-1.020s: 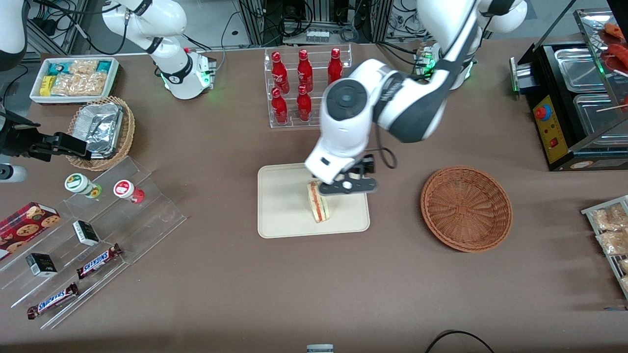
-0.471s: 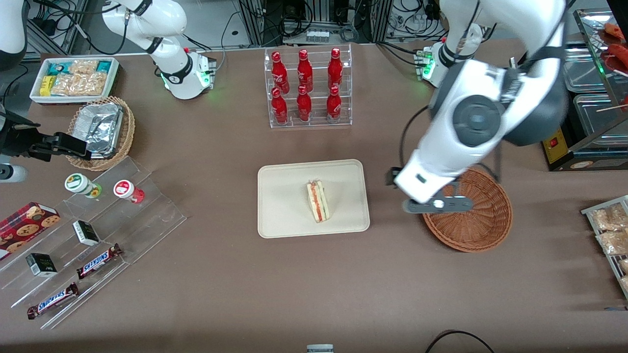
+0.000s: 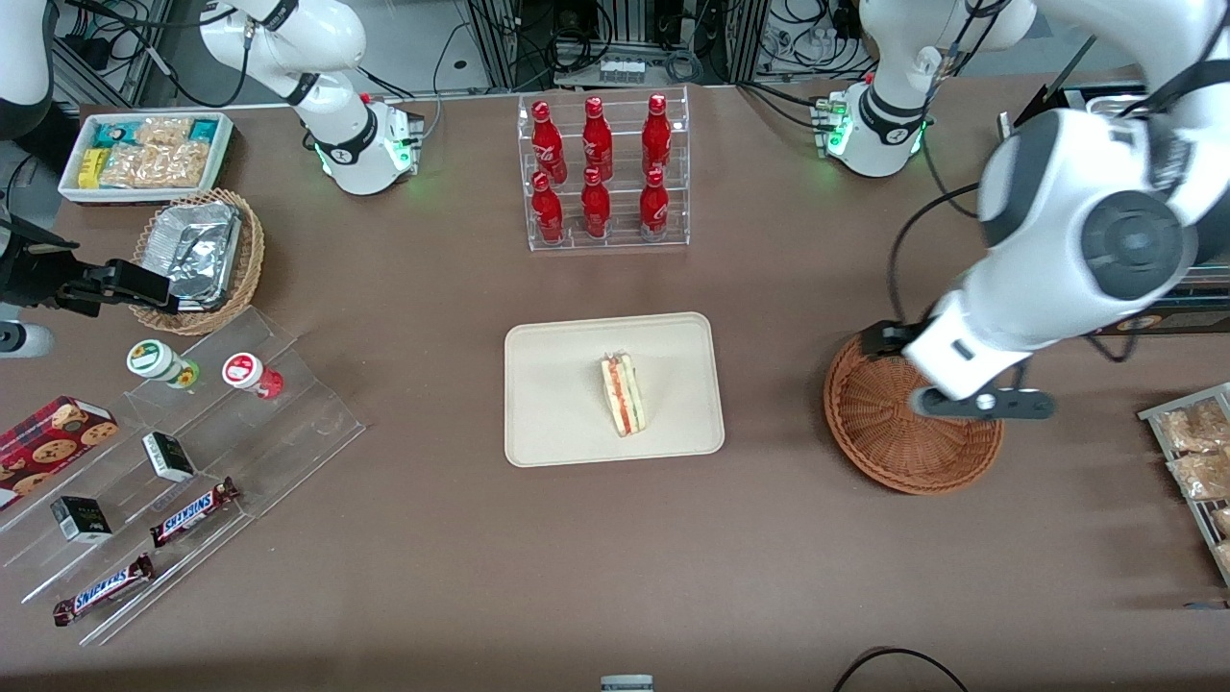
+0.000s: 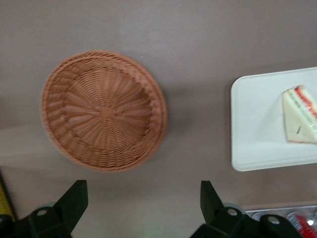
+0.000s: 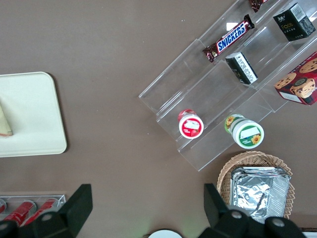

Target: Place sandwich from basket to tray

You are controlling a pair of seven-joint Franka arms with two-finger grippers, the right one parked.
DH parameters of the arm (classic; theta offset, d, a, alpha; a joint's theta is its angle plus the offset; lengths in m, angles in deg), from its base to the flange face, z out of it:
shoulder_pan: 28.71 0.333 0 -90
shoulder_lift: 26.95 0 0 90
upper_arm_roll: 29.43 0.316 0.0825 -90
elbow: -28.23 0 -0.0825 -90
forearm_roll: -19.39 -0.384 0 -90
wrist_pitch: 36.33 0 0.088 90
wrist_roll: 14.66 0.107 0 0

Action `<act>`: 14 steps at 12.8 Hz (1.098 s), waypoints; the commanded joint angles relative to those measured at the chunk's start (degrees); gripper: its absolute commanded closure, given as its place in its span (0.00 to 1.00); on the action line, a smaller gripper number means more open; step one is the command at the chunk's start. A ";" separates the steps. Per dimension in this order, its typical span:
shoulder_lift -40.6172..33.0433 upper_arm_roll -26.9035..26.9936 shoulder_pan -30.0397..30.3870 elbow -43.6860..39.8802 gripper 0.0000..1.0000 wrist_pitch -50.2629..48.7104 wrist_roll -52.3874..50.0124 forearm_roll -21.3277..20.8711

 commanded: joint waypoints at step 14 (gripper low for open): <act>-15.76 -3.10 13.20 10.15 0.00 -10.00 11.13 0.17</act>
